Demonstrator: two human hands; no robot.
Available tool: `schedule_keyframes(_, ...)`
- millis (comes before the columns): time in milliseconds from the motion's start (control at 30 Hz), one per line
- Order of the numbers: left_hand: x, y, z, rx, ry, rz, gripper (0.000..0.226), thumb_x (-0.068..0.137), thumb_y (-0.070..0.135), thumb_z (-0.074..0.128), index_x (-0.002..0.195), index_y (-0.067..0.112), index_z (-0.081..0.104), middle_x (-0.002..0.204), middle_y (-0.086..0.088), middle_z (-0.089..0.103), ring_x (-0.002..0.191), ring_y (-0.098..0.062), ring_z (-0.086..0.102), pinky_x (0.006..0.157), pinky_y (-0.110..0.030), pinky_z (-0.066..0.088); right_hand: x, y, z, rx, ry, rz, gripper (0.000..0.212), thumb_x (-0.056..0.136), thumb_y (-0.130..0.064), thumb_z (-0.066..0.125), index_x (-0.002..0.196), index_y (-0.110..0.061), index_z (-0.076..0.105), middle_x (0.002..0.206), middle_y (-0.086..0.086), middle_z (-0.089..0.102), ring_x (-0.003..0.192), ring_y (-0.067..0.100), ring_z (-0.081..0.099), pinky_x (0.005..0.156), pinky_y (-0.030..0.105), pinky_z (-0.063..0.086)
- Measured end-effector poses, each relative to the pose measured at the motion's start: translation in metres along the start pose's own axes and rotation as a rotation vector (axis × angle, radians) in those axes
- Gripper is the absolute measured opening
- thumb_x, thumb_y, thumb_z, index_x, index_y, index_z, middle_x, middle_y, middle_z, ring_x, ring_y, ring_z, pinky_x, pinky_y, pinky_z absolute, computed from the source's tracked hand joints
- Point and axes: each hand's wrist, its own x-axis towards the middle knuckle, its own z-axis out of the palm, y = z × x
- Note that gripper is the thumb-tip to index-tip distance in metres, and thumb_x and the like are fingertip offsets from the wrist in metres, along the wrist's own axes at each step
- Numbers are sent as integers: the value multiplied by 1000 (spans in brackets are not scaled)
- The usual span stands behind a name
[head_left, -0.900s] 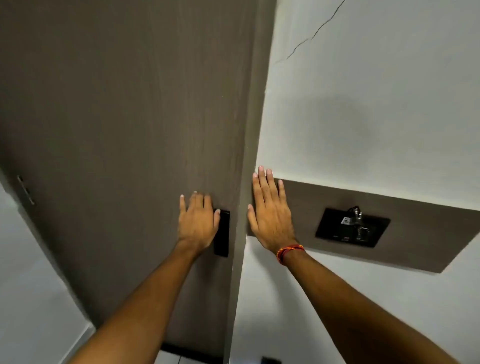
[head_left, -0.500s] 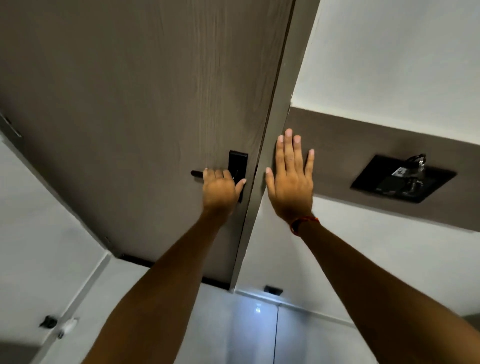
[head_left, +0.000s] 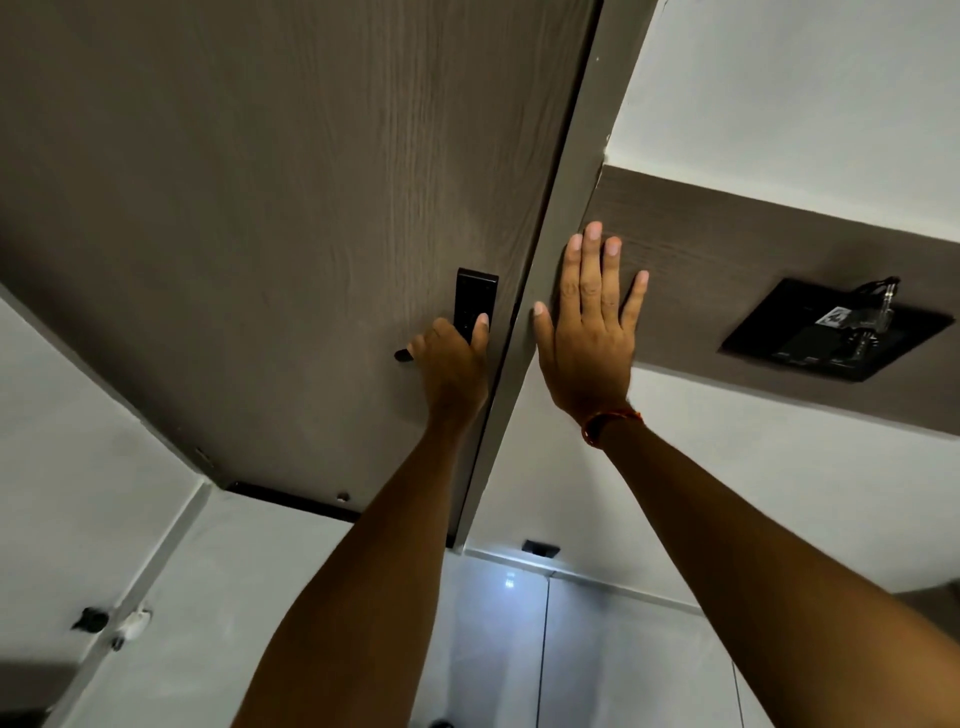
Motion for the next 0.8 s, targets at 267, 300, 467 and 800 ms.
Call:
schedule_keyframes(267,1,-2,-1,-55,-9,23,46,99,39,56,83,-4,60,77,-23,62,89,-36,58,89,-39,41,0,3,-8,4,-3,-20,67,105,-38,49,161,-6,30,168,15,34,156,30,29,127,55,15)
schedule_keyframes(300,1,-3,-2,-55,-21,19,46,99,38,55,82,-5,61,77,-23,62,89,-37,58,92,-40,39,0,3,-10,19,-13,-17,67,105,-38,49,161,-6,31,168,15,34,157,30,29,127,55,15)
schedule_keyframes(467,0,6,-6,-52,-76,-86,54,100,46,49,102,-6,63,104,-25,65,112,-37,55,104,-54,42,1,6,-22,98,-79,-17,68,105,-37,47,163,-7,28,171,13,26,160,29,24,129,56,17)
schedule_keyframes(800,-18,-3,-26,-90,-141,-146,60,100,55,40,108,-1,60,114,-19,61,108,-33,58,94,-48,52,5,3,-39,169,-240,13,73,105,-42,40,166,-8,19,175,11,15,163,28,14,130,56,9)
